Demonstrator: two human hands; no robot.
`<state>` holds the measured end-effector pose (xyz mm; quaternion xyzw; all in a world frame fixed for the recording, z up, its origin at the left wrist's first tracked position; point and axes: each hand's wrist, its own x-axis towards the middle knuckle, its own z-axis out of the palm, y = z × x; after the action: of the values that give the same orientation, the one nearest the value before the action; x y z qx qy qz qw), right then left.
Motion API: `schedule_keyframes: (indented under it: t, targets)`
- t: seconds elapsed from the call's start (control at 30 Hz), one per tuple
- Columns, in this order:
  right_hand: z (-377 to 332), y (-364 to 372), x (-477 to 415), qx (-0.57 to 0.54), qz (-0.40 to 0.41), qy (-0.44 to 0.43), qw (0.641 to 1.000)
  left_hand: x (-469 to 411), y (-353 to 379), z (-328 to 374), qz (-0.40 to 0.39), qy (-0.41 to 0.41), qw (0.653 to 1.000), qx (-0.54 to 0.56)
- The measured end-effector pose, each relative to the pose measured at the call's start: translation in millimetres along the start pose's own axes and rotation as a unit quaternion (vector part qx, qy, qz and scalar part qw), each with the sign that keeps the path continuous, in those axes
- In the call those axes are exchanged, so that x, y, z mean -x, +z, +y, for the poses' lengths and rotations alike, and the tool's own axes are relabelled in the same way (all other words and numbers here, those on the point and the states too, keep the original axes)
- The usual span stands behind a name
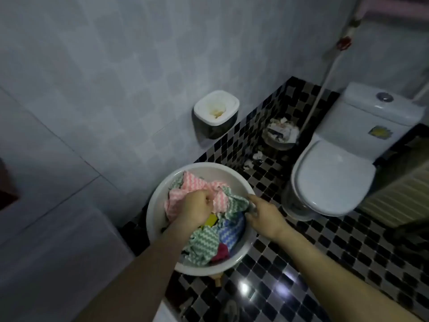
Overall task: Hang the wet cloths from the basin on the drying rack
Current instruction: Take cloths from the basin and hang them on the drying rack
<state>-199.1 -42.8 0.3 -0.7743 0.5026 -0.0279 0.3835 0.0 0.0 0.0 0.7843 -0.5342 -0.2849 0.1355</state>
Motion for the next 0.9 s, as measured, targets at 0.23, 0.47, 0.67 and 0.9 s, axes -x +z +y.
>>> schedule_keyframes:
  t: [0.23, 0.47, 0.67, 0.9]
  targets:
    - [10.8, 35.2, -45.8, -0.065, -0.040, 0.068, 0.995, -40.8, 34.0, -22.6, -0.001, -0.139, 0.971, 0.196]
    - [10.6, 51.4, -68.4, -0.095, -0.008, 0.153, 0.984, -47.5, 58.7, -21.2, -0.016, -0.128, 0.979, 0.158]
    - [2.6, 27.8, -71.0, -0.513, -0.006, 0.280, 0.812, -40.8, 1.2, -5.4, 0.069, -0.141, 0.892, 0.423]
    - [-17.8, 5.2, -63.5, -0.718, -0.090, 0.290, 0.626, -27.2, -50.1, 4.7, 0.108, -0.116, 0.875, 0.458]
